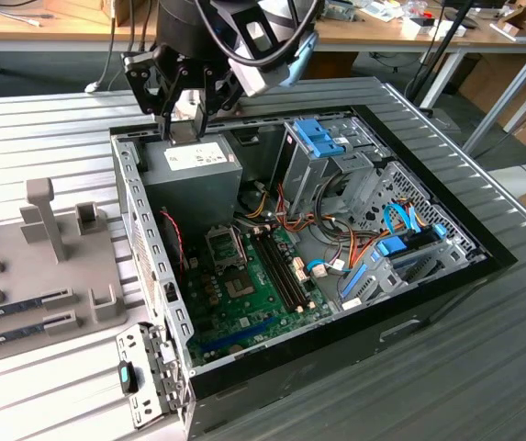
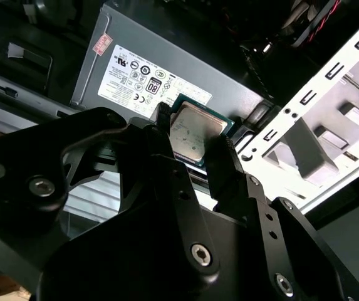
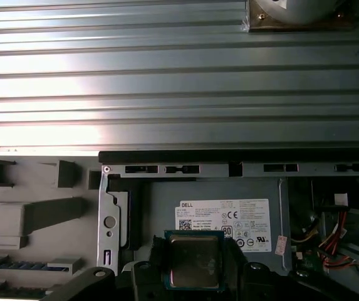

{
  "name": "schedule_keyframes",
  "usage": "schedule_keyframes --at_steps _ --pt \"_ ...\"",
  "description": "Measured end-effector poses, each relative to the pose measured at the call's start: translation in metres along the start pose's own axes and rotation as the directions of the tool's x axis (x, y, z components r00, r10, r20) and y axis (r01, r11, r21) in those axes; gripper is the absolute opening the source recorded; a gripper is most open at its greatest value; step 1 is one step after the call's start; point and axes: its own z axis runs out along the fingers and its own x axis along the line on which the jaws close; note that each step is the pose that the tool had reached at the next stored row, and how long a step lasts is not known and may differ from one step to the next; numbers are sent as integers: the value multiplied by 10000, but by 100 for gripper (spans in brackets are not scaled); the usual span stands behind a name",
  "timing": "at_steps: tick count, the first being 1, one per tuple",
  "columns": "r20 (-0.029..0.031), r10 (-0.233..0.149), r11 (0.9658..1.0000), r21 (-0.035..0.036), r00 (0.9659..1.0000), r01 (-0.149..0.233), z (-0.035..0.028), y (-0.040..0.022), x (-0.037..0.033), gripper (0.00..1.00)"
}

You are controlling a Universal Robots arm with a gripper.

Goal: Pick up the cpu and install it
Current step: 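Pick up the cpu and move it towards the insertion slot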

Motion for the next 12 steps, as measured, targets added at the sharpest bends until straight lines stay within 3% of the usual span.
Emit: schedule_keyframes --at_steps 12 --pt "0 1 10000 0 10000 -1 3 0 -80 47"
